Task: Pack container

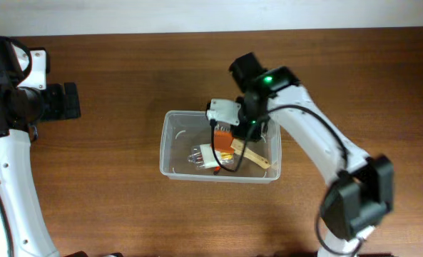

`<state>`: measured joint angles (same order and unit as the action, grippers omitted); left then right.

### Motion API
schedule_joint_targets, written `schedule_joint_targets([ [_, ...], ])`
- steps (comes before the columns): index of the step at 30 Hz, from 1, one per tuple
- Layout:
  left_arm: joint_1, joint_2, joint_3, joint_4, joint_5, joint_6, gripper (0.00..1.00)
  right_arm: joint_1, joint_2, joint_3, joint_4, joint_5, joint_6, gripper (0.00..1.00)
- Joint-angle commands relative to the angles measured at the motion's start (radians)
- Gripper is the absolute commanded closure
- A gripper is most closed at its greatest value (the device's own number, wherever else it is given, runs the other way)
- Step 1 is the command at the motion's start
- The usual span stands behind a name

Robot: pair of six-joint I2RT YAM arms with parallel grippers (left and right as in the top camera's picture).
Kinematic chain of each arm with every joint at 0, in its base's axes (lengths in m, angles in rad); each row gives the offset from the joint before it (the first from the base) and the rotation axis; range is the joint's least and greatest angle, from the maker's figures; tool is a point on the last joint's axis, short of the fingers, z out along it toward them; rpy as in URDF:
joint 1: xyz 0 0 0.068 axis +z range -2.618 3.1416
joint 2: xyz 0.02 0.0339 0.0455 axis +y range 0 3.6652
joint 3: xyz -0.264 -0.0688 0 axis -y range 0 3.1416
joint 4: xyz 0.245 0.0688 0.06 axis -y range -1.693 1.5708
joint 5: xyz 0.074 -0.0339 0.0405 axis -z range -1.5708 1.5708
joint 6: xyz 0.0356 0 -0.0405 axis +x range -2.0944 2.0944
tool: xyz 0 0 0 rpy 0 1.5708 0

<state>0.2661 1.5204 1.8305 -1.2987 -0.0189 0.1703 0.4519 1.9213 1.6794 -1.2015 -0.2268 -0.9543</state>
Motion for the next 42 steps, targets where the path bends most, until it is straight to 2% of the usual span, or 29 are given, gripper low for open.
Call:
schedule_joint_targets([
  [1,0.005,0.002,0.003,-0.004,-0.007,-0.012,0.01,-0.006,0.069,-0.006,-0.009,-0.001,-0.026,0.96],
  [4,0.005,0.002,0.003,-0.004,-0.007,-0.012,0.01,-0.021,0.117,-0.006,-0.007,-0.001,-0.026,0.95],
  [6,0.005,0.002,0.003,-0.004,-0.007,-0.012,0.01,-0.030,0.131,-0.006,-0.008,-0.002,-0.025,0.87],
  [8,0.005,0.002,0.003,-0.004,-0.007,-0.012,0.01,-0.037,0.135,-0.006,-0.008,-0.002,-0.025,0.83],
  [11,0.005,0.002,0.003,-0.003,-0.007,-0.012,0.01,-0.041,0.135,-0.006,-0.008,-0.002,-0.013,0.60],
  [13,0.005,0.002,0.003,-0.003,-0.007,-0.012,0.01,-0.041,0.135,-0.006,-0.009,-0.003,-0.003,0.38],
  [14,0.005,0.002,0.003,-0.003,-0.007,-0.012,0.01,-0.041,0.135,-0.006,-0.008,-0.003,0.011,0.31],
  [16,0.005,0.002,0.003,-0.004,-0.007,-0.012,0.01,-0.040,0.134,-0.005,-0.008,-0.003,0.029,0.24],
  [18,0.005,0.002,0.003,-0.003,-0.007,-0.012,0.01,-0.040,0.130,-0.004,-0.012,-0.002,0.029,0.22],
  [20,0.005,0.002,0.003,-0.004,-0.007,-0.012,0.01,-0.040,0.113,0.009,-0.015,0.000,0.055,0.12],
  [23,0.005,0.002,0.003,-0.003,-0.007,-0.012,0.01,-0.041,0.068,0.047,-0.021,0.026,0.112,0.05],
  [27,0.005,0.002,0.003,-0.004,-0.007,-0.012,0.01,-0.041,-0.029,0.146,-0.068,0.119,0.184,0.04],
  [29,0.005,0.002,0.003,-0.003,-0.007,-0.012,0.01,-0.047,-0.088,0.193,-0.086,0.152,0.190,0.09],
  [30,0.005,0.002,0.003,-0.004,-0.007,-0.012,0.01,-0.055,-0.118,0.210,-0.089,0.162,0.195,0.14],
  [31,0.005,0.002,0.003,-0.004,-0.007,-0.012,0.01,-0.071,-0.158,0.227,-0.086,0.172,0.207,0.21],
  [33,0.005,0.002,0.003,-0.004,-0.006,-0.012,0.01,-0.110,-0.212,0.239,-0.080,0.193,0.235,0.57],
  [34,0.004,0.002,0.003,-0.004,-0.002,-0.012,0.01,-0.152,-0.251,0.240,-0.064,0.223,0.292,0.79],
  [36,0.003,0.002,0.003,-0.003,0.008,-0.012,0.01,-0.225,-0.291,0.240,-0.039,0.249,0.383,0.82],
  [37,0.001,0.002,0.003,-0.001,0.024,-0.011,0.01,-0.261,-0.304,0.240,-0.026,0.252,0.419,0.79],
  [38,-0.005,0.002,0.003,0.005,0.047,-0.006,0.01,-0.319,-0.318,0.240,-0.004,0.252,0.474,0.62],
  [41,-0.036,0.002,0.003,0.037,0.087,0.018,0.01,-0.468,-0.326,0.240,0.049,0.251,0.618,0.57],
  [42,-0.048,0.002,0.003,0.050,0.092,0.022,0.01,-0.513,-0.323,0.240,0.062,0.251,0.653,0.51],
])
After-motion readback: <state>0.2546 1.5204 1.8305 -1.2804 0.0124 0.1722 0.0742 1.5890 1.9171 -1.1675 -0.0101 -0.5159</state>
